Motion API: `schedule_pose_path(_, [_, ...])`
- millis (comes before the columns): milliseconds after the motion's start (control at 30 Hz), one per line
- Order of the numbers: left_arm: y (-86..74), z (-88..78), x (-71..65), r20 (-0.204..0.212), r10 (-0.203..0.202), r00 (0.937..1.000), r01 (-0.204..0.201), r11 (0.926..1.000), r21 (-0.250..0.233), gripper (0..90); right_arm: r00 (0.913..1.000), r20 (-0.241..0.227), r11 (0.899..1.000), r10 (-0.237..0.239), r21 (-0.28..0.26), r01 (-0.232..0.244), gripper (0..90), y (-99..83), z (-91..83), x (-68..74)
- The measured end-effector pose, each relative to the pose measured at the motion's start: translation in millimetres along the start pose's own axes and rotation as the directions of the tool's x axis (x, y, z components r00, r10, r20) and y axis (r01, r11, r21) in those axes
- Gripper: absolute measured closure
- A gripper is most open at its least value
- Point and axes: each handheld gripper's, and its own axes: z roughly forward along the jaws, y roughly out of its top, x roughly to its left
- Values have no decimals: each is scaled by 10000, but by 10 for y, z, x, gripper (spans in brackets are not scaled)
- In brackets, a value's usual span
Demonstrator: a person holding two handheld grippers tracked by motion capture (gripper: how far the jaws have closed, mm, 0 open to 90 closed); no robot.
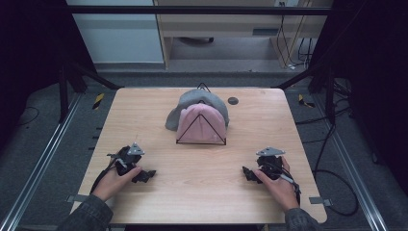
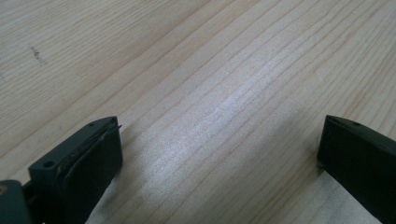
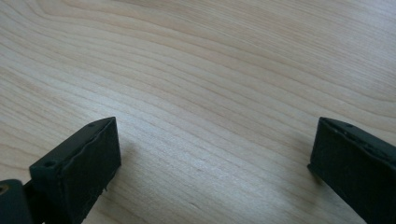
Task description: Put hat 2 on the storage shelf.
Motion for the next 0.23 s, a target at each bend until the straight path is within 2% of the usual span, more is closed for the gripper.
schedule_pose_path(233, [2, -2, 1, 85, 108, 9999, -108, 9999, 41, 0, 10000, -51, 10000, -31, -66, 31, 12, -10, 0, -3])
